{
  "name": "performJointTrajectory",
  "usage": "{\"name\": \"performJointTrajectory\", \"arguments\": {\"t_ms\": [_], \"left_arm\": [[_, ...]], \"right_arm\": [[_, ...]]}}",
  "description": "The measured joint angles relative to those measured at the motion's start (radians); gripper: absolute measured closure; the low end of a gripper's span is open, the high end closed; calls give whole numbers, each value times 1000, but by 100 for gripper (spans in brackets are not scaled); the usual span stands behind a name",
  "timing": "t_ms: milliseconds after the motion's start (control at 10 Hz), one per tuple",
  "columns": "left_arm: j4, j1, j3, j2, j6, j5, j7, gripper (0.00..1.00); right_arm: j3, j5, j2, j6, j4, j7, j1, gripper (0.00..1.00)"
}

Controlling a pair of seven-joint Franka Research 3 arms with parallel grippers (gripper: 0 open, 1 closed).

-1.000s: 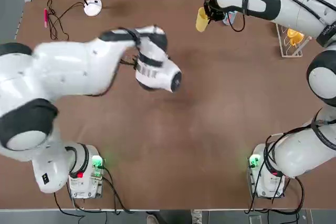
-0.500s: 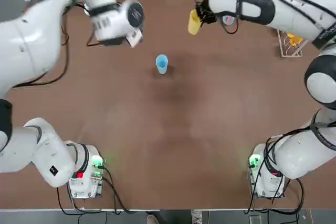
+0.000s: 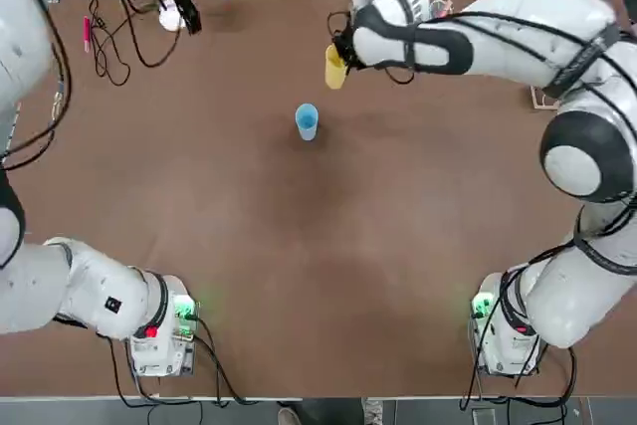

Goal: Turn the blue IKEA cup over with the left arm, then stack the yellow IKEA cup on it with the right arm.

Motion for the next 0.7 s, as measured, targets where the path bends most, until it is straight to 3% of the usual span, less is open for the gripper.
{"name": "performJointTrajectory", "arguments": {"t_ms": [400, 700], "left_arm": [[267, 179, 0, 106, -176, -221, -12, 1], [345, 289, 2, 158, -208, -299, -92, 1]], "right_arm": [[0, -46, 114, 15, 93, 170, 98, 96], [0, -68, 154, 47, 108, 214, 117, 96]]}}
